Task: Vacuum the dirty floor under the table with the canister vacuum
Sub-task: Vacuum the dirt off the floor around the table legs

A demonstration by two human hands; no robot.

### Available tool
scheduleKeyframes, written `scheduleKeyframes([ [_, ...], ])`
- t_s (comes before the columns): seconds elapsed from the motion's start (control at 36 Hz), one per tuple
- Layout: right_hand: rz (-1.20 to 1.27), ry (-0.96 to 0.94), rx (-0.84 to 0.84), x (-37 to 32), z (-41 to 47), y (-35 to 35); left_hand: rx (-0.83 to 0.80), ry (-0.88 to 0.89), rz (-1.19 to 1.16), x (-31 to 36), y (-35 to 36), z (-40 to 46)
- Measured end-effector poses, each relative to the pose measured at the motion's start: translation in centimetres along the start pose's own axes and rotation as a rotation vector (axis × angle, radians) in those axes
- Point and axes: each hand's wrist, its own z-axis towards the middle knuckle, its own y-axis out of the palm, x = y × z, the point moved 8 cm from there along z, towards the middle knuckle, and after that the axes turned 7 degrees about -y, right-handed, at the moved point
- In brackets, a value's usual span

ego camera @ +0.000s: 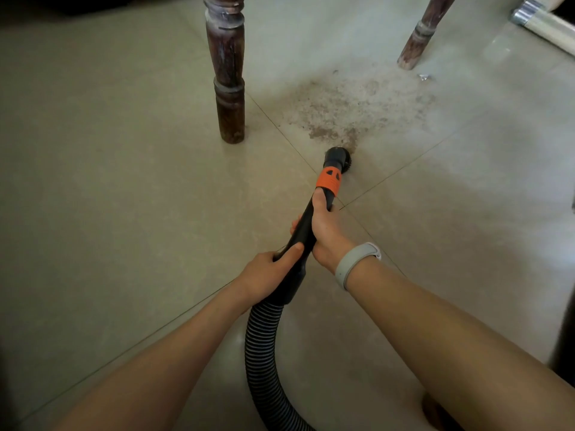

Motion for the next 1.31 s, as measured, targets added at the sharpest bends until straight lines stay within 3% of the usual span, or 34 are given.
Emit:
scheduleKeyframes([
  [0.81,-0.227,-0.024,-0.189,-4.3,3.8,6.8,0.176,-0.032,-0.229,1.7,-3.7,3.7],
  [1.11,-0.023,0.076,-0.341,-1.9,3.7,9.1,0.345,0.012,-0.187,0.8,-5.2,2.3],
  [1.31,0.135,0.106,-0.41,-1.6,3.8,9.8,0.346,0.036,-0.195,1.2,-5.9,1.7],
])
